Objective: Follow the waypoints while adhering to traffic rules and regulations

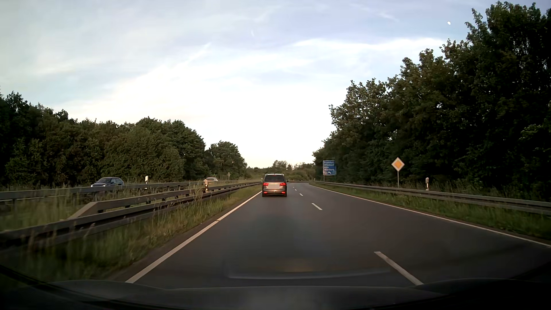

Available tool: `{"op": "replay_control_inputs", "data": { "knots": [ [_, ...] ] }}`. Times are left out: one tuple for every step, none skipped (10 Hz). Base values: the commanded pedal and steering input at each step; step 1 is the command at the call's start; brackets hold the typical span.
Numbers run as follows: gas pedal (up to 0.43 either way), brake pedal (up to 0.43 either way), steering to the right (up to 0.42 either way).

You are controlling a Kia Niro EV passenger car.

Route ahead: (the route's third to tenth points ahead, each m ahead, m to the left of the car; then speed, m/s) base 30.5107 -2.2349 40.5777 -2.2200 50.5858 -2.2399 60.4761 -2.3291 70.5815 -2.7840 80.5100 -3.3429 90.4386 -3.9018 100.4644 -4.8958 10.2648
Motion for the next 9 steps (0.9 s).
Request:
{"op": "replay_control_inputs", "data": {
  "knots": [
    [0.339, 0.000, 0.005],
    [0.339, 0.000, 0.010],
    [0.339, 0.000, 0.013],
    [0.339, 0.000, 0.013],
    [0.350, 0.000, 0.012],
    [0.358, 0.000, 0.010],
    [0.378, 0.000, 0.007],
    [0.390, 0.000, 0.005],
    [0.398, 0.000, 0.005]
  ]
}}
